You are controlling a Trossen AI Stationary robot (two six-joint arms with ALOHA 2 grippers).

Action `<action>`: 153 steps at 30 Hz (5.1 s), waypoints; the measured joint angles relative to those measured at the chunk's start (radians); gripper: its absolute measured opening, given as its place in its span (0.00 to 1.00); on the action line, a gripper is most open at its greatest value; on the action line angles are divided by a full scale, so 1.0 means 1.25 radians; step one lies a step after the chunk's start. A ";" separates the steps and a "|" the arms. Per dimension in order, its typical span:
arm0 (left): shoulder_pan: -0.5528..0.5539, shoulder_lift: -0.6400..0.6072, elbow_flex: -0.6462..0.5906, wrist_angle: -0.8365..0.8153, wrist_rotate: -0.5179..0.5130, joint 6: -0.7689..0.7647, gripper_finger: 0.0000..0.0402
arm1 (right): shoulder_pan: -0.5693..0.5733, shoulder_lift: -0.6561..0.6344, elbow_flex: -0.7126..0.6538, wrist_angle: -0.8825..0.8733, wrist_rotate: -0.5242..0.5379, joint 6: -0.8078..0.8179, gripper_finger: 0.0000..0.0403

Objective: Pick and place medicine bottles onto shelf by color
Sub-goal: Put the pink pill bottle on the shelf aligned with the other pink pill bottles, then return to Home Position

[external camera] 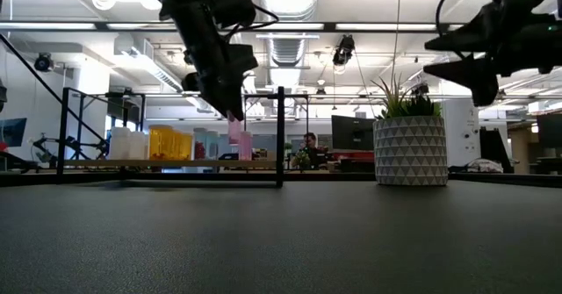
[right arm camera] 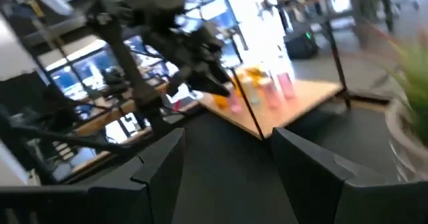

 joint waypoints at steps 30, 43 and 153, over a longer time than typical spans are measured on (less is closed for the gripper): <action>0.020 0.000 -0.006 0.003 0.016 0.120 0.27 | 0.000 0.000 -0.001 -0.047 0.011 0.113 0.53; 0.019 0.000 -0.009 0.008 0.038 0.077 0.27 | 0.000 0.000 -0.001 -0.047 0.011 0.113 0.53; 0.089 -0.841 -0.686 0.792 0.116 0.220 0.51 | 0.000 0.001 -0.001 -0.047 0.011 0.113 0.53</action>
